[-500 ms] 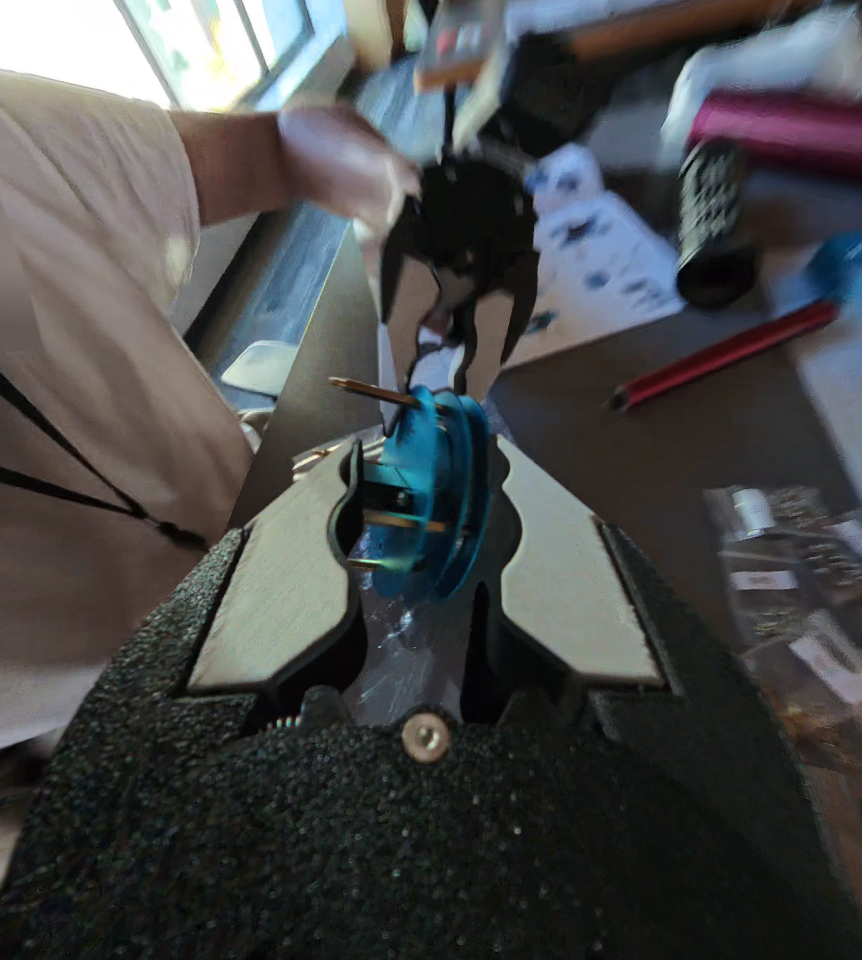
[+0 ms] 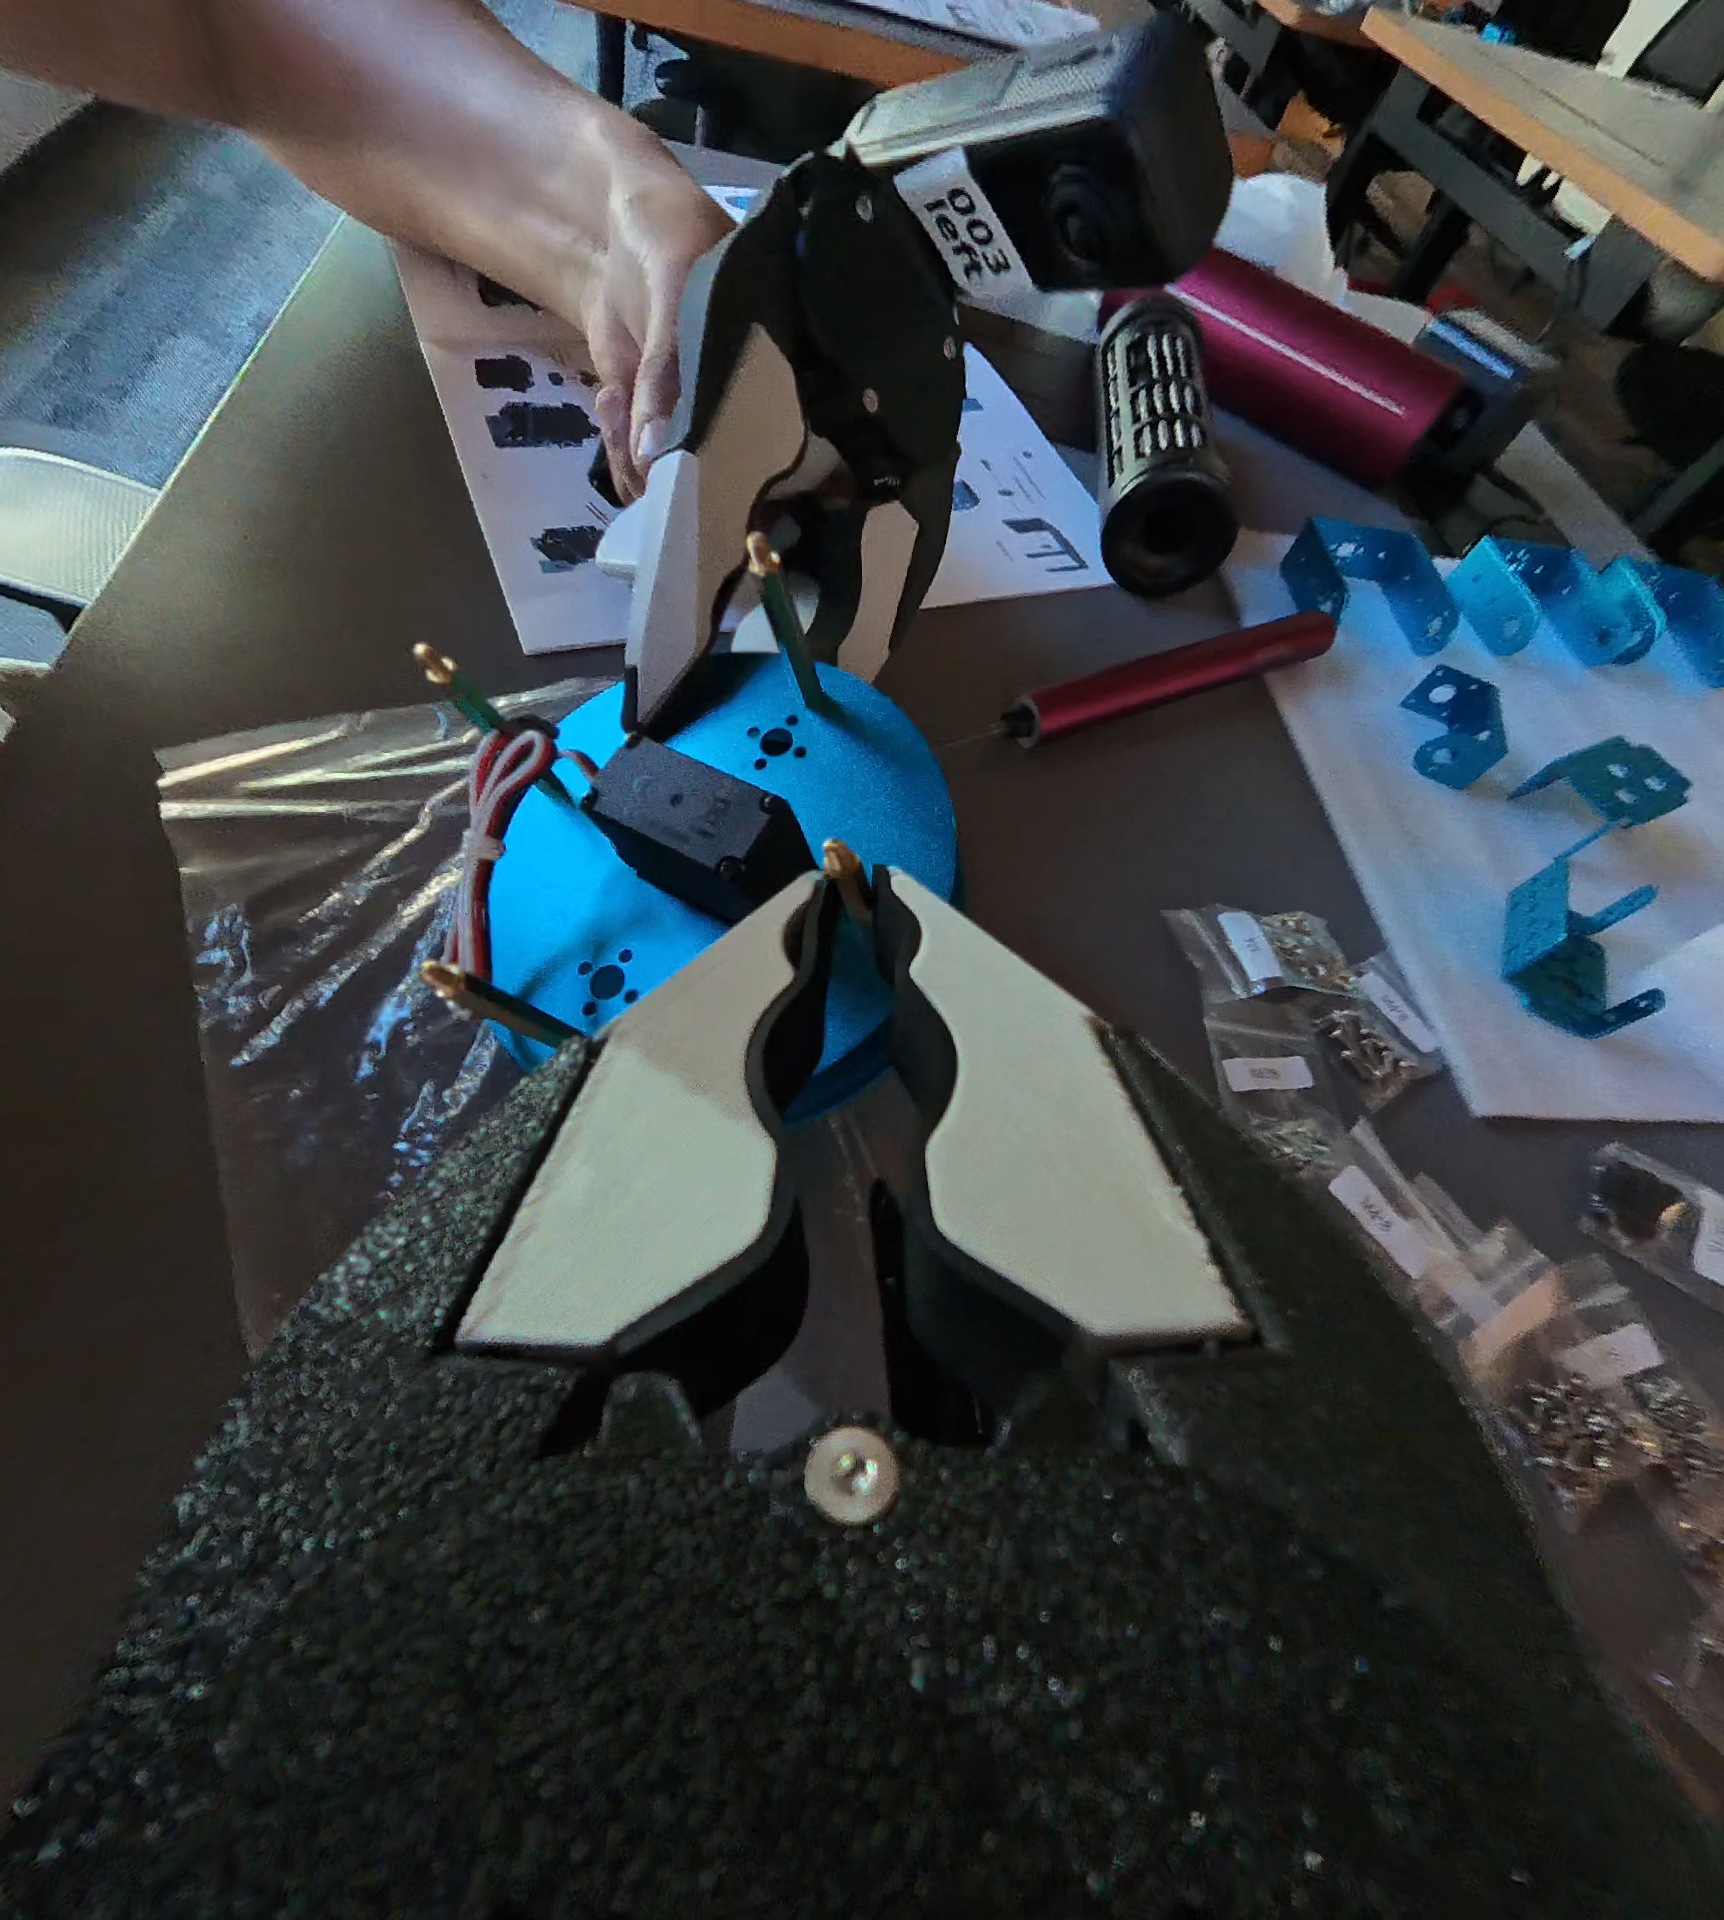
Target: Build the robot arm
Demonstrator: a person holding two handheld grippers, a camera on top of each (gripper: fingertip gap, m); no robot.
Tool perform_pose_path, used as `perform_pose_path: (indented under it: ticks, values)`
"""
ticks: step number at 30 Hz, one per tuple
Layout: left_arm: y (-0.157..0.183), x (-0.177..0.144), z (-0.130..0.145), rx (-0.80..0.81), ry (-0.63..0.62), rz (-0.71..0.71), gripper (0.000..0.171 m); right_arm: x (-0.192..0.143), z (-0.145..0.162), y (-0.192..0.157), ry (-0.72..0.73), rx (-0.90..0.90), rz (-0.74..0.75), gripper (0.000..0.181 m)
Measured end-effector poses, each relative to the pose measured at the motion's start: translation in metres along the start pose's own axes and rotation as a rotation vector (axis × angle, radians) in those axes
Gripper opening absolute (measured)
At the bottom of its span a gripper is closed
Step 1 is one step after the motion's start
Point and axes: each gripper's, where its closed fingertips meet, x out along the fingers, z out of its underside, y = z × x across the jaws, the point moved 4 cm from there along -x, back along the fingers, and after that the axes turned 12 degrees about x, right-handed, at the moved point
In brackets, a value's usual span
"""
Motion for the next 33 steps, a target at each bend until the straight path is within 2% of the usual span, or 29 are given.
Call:
perform_pose_path:
  ticks: [4, 8, 10, 14, 17, 22, 25, 29, 33]
  values:
    - [0.005, 0.0, 0.004, -0.034, 0.028, 0.011, 0.039, 0.001, -0.01, -0.003, -0.011, 0.282, -0.166, 0.008]
    - [0.032, 0.0, 0.0, -0.254, 0.208, 0.167, 0.034, -0.007, -0.032, -0.012, 0.053, 0.501, -0.34, 0.008]
    - [0.046, 0.004, 0.003, -0.313, 0.257, 0.198, 0.034, -0.006, -0.037, -0.016, 0.055, 0.54, -0.393, 0.007]
    - [0.038, 0.012, 0.02, -0.481, 0.29, 0.146, 0.032, 0.01, -0.016, -0.009, -0.067, 0.49, -0.331, 0.006]
    - [0.031, 0.012, 0.028, -0.474, 0.239, 0.07, 0.032, 0.015, -0.001, -0.007, -0.065, 0.502, -0.347, 0.007]
    - [0.035, 0.014, 0.022, -0.406, 0.166, -0.019, 0.035, 0.006, 0.001, -0.009, -0.033, 0.412, -0.311, 0.009]
    - [0.037, 0.015, 0.021, -0.383, 0.134, -0.042, 0.036, -0.005, 0.005, -0.006, -0.01, 0.353, -0.203, 0.027]
    - [0.036, 0.014, 0.025, -0.426, 0.129, -0.022, 0.035, -0.019, 0.017, -0.042, -0.069, 0.274, -0.253, 0.029]
    - [0.034, 0.014, 0.027, -0.448, 0.138, -0.007, 0.034, -0.019, 0.019, -0.054, -0.021, 0.25, -0.253, 0.019]
